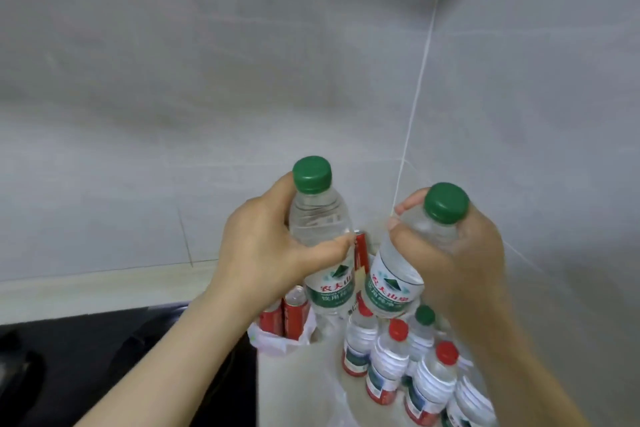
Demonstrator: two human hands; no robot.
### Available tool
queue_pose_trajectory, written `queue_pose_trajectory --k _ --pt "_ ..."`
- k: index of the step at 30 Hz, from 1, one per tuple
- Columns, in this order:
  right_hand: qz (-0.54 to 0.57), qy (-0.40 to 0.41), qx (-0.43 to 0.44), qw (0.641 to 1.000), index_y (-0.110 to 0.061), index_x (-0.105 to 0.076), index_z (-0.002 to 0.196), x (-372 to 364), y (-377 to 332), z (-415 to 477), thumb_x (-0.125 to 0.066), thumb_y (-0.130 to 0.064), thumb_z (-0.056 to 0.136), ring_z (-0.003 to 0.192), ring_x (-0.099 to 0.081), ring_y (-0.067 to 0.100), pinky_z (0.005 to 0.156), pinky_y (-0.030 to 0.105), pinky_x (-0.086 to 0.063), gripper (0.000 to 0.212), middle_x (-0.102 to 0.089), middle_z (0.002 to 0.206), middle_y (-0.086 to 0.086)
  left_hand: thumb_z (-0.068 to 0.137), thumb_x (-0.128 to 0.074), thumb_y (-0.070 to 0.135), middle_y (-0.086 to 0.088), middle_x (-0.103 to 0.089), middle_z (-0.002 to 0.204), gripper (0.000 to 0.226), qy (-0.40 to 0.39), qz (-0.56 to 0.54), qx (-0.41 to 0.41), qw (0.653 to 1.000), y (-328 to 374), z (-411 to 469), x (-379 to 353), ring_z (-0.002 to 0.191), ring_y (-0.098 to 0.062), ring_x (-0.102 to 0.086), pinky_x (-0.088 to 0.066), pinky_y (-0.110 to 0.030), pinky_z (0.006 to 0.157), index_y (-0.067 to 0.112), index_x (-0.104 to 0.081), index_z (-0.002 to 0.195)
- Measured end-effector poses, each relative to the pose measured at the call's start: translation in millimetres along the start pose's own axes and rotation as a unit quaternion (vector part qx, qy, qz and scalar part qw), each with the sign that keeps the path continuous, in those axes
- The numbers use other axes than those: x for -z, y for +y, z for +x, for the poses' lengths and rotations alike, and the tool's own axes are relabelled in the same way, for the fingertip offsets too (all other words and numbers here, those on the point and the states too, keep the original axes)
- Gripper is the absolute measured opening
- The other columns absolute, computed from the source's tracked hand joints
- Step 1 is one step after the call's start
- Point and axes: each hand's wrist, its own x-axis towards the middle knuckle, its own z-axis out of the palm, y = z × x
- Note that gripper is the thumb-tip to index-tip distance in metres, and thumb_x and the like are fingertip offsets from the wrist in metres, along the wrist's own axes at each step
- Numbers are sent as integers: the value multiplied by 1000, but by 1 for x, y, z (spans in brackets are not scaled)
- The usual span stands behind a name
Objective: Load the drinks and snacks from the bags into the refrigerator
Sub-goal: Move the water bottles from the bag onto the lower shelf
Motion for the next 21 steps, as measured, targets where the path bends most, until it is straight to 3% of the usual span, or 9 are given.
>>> queue_pose_trajectory --k 4,9,13,21 --pt "57 -8 65 996 -22 -65 82 -2 -33 24 -76 -16 69 74 -63 2 65 6 -45 19 -69 83 -13 54 -72 57 19 -70 79 48 50 28 -39 998 25 21 30 73 -3 -67 -55 -37 66 35 -56 92" --pt "117 -44 147 981 -20 -65 81 -3 -62 53 -79 -13 68 69 -61 -4 60 3 -42 20 -67 82 -17 55 -70 61 16 -70 81 51 116 109 -58 986 51 22 57 75 -8 -67 -55 -38 66 33 -55 95" --pt "197 -109 199 954 -17 -66 81 -6 -73 62 -81 -6 71 67 -61 -2 61 5 -43 22 -68 82 -12 55 -70 61 16 -70 79 49 174 158 -25 972 65 2 70 72 -8 -68 -55 -40 64 32 -57 93" --pt "305 -232 225 896 -19 -65 82 -40 -90 44 -76 -19 69 74 -62 4 66 10 -47 17 -68 84 -8 58 -76 52 19 -71 84 42 208 206 47 955 95 -57 98 73 -1 -69 -57 -36 64 31 -59 91"
